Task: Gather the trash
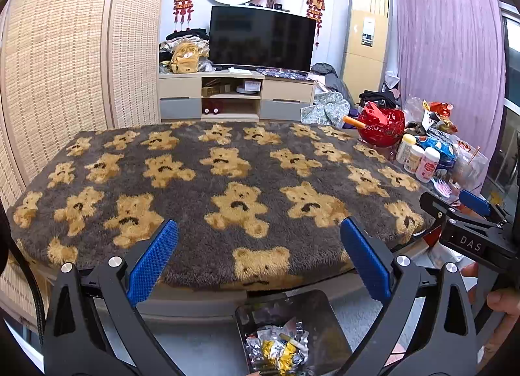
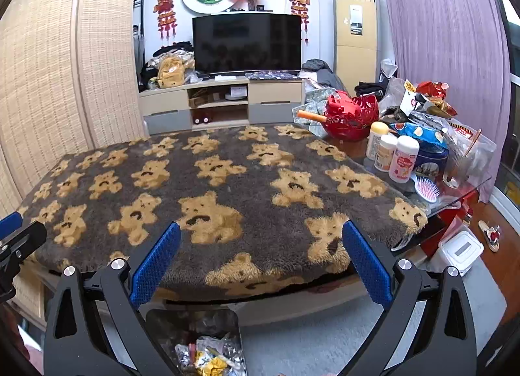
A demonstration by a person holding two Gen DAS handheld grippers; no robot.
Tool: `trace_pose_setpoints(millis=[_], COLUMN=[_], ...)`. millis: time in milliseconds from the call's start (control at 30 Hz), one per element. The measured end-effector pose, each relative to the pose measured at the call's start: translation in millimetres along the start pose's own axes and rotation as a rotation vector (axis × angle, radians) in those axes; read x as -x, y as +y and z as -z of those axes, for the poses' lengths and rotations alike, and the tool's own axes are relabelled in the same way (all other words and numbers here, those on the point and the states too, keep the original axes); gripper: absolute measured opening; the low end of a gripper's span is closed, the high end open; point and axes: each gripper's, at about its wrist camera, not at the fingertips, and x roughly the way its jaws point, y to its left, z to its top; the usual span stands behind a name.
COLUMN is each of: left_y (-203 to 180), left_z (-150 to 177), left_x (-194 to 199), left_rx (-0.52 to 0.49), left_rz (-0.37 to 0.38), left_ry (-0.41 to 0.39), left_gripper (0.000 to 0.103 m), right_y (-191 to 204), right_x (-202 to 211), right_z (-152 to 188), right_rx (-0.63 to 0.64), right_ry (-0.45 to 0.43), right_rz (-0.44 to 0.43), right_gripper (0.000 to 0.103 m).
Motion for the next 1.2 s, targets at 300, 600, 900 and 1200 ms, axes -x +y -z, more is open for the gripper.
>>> trace_pose_setpoints(millis=[300, 600, 900, 1200], left_y=[0.5, -0.7, -3.0, -3.7], left_z=[0.0, -0.8, -1.3, -1.7], left_x=[2.1, 3.2, 3.8, 3.9], left_rx=[0.006, 0.002, 0.000, -0.003], left_rz=[-0.001, -0.001, -0.001, -0.004], left_ry=[-0.005, -0.009, -0.009, -0.009], left_gripper=[0.095, 0.095, 0.095, 0.095], right_y=[-1.8, 1.0, 1.4, 3.1], right_x=[2.5, 6.1, 6.7, 6.7], right_z=[-1.1, -2.4, -2.3, -3.1], right_rx=[-0.011, -0.008, -0.009, -0.008], right_ry=[-0.002, -0.012, -0.013, -0.013], right_rz=[-0.005, -0.011, -0.011, -0.012], right_gripper=[0.100, 0.100, 0.100, 0.100])
